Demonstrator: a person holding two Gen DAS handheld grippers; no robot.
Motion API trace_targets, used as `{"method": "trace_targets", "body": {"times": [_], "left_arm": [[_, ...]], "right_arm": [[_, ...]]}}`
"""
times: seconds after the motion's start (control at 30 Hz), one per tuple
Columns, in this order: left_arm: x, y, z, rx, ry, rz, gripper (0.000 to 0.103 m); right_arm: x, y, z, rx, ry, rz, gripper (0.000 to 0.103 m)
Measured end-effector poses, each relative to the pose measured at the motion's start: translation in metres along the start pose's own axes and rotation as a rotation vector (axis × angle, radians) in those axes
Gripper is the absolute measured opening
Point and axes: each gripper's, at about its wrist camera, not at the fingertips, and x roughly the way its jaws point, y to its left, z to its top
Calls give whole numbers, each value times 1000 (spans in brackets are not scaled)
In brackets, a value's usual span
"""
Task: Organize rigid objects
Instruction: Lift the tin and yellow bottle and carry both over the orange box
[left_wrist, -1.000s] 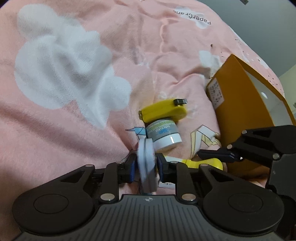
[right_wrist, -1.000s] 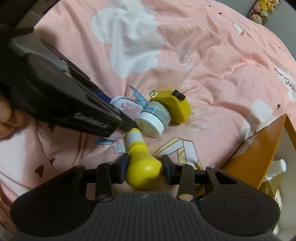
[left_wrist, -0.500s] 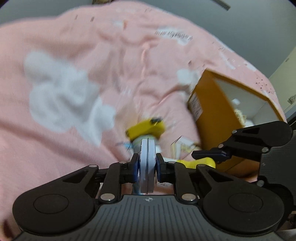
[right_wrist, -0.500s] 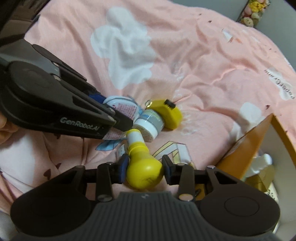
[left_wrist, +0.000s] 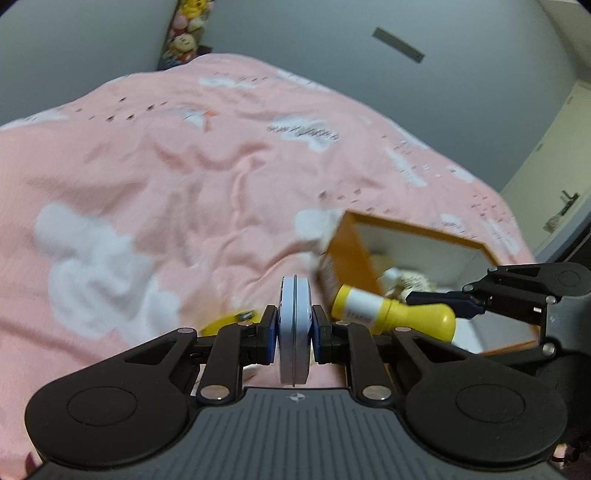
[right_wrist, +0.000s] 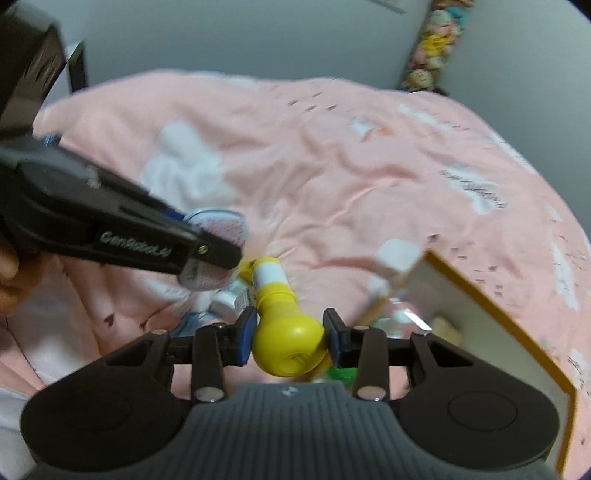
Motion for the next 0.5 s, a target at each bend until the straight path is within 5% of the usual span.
{"method": "trace_targets", "body": {"times": [0.27,0.5], "left_arm": [[10,-54,26,86,-15,-153,20],[54,-104,28,150,84,-282,20]], "right_arm": [[-44,-69,-16,211,-20,-108,39],[-49,-119,-52,401,75,-140,39]]}}
